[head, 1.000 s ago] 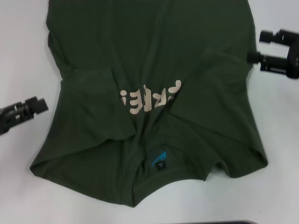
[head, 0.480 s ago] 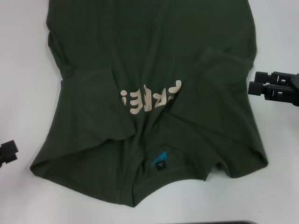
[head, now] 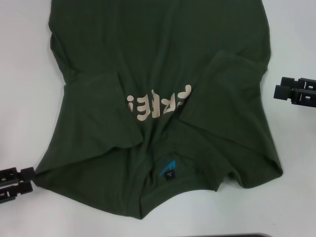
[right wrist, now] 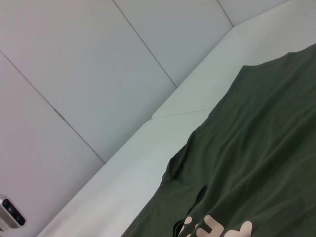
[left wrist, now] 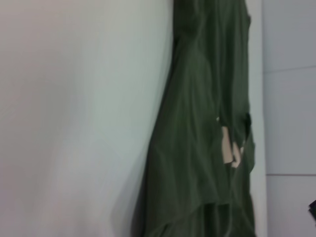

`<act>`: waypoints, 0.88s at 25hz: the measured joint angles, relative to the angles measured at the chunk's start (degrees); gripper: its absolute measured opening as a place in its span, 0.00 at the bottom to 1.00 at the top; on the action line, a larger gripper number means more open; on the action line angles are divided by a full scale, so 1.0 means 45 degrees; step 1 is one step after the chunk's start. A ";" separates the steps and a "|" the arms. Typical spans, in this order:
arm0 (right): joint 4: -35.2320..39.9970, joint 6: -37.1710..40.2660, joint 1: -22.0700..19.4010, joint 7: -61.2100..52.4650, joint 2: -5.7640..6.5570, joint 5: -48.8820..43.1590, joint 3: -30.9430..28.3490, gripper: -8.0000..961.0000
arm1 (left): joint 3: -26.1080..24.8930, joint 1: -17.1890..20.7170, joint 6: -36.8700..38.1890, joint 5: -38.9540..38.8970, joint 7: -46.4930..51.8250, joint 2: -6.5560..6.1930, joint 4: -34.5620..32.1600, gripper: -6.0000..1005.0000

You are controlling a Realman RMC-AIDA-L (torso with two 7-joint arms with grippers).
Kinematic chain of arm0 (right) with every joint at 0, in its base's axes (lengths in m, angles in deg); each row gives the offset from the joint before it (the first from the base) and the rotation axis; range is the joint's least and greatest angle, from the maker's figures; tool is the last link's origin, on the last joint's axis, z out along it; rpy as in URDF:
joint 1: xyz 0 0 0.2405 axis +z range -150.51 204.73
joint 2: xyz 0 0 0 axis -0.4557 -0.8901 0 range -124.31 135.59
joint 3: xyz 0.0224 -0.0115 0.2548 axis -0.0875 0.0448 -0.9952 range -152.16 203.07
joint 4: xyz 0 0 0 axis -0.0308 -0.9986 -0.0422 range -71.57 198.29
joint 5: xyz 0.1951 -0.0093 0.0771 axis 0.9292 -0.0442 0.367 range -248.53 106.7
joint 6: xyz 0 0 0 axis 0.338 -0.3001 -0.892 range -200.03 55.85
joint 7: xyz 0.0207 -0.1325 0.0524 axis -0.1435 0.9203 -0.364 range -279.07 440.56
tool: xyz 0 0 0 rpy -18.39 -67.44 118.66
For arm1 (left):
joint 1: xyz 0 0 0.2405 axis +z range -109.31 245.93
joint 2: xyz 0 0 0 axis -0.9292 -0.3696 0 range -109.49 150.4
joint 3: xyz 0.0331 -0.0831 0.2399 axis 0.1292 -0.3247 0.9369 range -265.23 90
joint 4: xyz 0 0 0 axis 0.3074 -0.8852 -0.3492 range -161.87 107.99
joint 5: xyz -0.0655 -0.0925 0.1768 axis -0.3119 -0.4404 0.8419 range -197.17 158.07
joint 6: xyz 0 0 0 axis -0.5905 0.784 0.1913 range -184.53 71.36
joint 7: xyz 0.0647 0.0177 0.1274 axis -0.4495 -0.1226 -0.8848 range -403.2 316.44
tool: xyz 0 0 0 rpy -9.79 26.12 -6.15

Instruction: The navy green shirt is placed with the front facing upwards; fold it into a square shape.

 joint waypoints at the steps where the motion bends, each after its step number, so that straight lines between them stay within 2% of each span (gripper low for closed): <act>1: -0.0057 0.0003 -0.0015 -0.0005 0.0025 -0.0001 -0.0025 0.81 | 0.0000 0.0000 0.0000 0.0000 0.0000 0.0000 0.0000 0.59; 6: -0.0603 -0.0036 -0.0045 -0.0214 0.0338 -0.0021 -0.0232 0.81 | -0.0003 -0.0200 -0.0399 0.0285 -0.0026 0.0136 0.0058 0.57; 11: -0.0876 -0.0097 -0.0064 -0.0641 0.0606 -0.0022 -0.0665 0.81 | -0.0124 -0.0209 -0.0544 0.0287 0.0052 0.0086 0.0077 0.58; 22: -0.1003 -0.0648 -0.0052 -0.1212 0.0618 -0.0179 -0.0811 0.81 | -0.0178 -0.0179 -0.0902 0.0219 0.0290 0.0038 0.0034 0.59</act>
